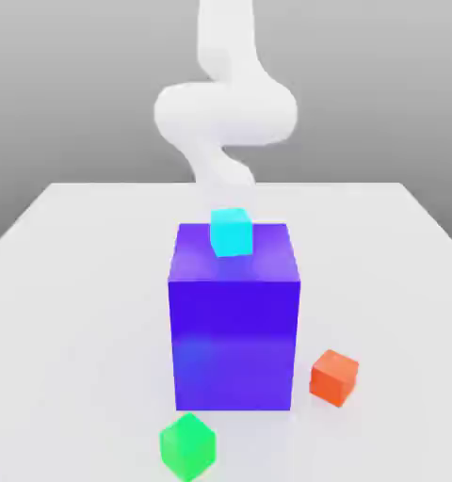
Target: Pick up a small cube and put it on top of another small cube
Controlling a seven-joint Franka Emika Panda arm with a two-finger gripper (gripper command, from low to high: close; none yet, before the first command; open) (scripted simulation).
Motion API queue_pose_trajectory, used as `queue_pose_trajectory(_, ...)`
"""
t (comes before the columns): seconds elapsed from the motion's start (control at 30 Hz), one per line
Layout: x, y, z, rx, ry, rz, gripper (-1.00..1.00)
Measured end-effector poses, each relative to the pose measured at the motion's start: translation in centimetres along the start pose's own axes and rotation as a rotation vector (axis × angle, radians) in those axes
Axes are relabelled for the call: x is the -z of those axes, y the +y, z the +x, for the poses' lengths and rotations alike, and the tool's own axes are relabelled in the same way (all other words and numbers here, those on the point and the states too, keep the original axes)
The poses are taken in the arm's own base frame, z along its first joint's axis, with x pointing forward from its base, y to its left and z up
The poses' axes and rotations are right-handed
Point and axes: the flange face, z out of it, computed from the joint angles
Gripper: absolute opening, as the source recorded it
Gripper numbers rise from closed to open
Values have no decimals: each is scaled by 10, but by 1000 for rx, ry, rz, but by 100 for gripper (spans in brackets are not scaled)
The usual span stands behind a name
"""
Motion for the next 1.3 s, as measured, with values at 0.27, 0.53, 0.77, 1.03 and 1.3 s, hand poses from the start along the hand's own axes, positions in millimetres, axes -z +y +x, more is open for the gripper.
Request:
queue_pose_trajectory(0.27,-125,37,49,-87,-117,-136,0)
queue_pose_trajectory(0.53,-245,107,79,-178,-215,-277,0)
queue_pose_trajectory(0.77,-340,196,87,-261,-286,-411,0)
queue_pose_trajectory(1.03,-432,314,68,-337,-364,-570,0)
queue_pose_trajectory(1.3,-505,395,28,-365,-393,-636,-100)
